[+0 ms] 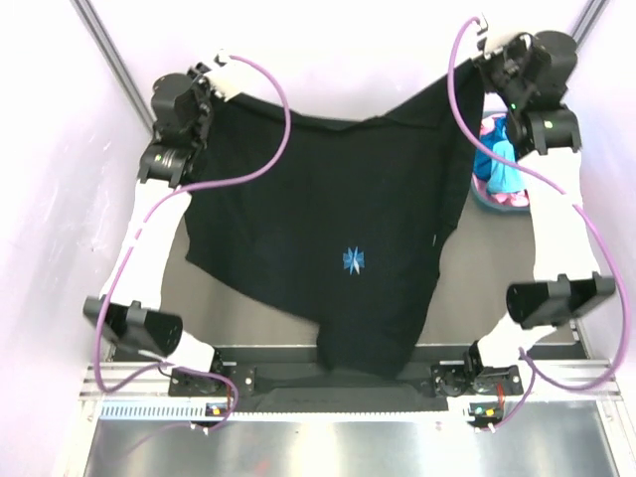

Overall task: Fold and stack the t-shirts
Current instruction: Flatten the tshirt out

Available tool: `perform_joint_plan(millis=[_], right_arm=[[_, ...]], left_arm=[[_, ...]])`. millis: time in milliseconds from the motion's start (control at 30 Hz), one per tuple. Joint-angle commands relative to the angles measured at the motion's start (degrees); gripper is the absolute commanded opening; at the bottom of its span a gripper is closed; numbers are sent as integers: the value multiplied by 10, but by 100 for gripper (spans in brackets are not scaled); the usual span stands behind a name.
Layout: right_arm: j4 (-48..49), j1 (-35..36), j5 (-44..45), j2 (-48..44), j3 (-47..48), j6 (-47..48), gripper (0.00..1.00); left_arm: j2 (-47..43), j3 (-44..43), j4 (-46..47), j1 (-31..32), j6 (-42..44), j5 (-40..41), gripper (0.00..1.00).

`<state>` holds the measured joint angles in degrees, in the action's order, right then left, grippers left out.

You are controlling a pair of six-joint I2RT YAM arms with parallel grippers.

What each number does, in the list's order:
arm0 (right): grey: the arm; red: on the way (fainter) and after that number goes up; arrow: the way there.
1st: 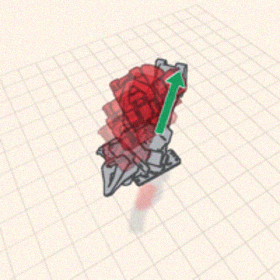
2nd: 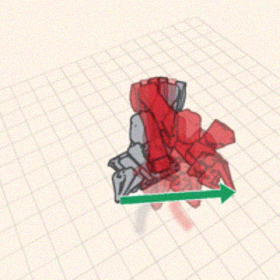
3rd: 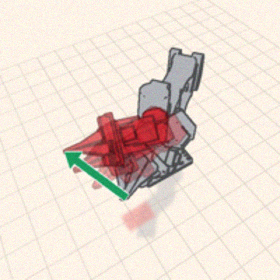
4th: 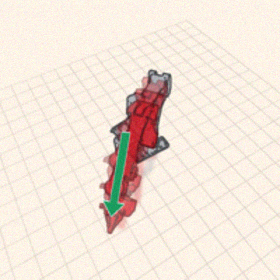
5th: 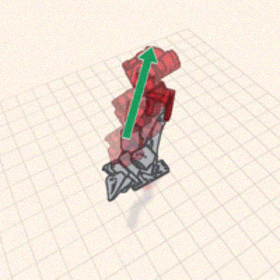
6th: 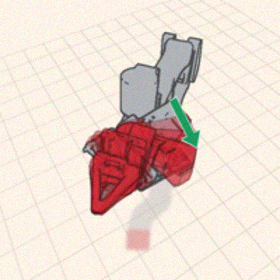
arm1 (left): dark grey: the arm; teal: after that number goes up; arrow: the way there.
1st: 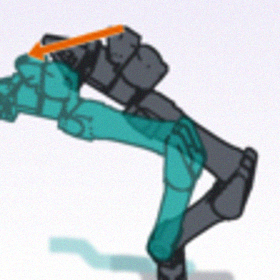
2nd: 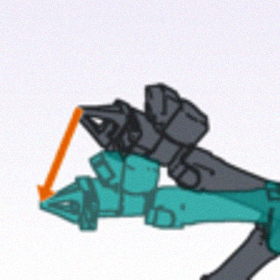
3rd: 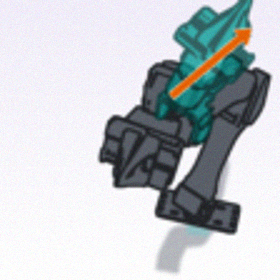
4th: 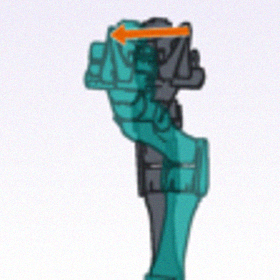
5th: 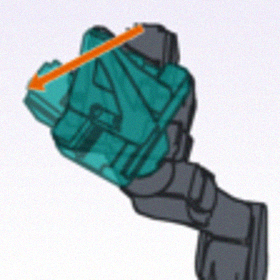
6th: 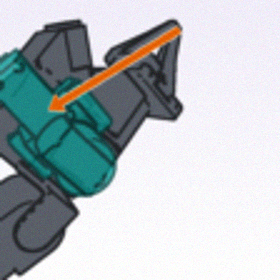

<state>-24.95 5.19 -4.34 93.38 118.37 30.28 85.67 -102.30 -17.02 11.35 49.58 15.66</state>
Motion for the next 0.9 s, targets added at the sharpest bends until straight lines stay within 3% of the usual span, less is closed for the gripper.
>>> perform_joint_plan(millis=[0,267,600,867], right_arm=[[83,4,17,-1,85,-8,0],[79,5,12,-54,90,-14,0],[16,5,-30,-260,-30,-7,0],[3,5,-33,-349,-3,7,0]], left_arm=[[10,-67,81,-1,-1,-1,0],[-37,-50,95,-1,-28,0,0],[-217,48,79,-1,-39,3,0],[-288,46,70,-3,-12,2,0]])
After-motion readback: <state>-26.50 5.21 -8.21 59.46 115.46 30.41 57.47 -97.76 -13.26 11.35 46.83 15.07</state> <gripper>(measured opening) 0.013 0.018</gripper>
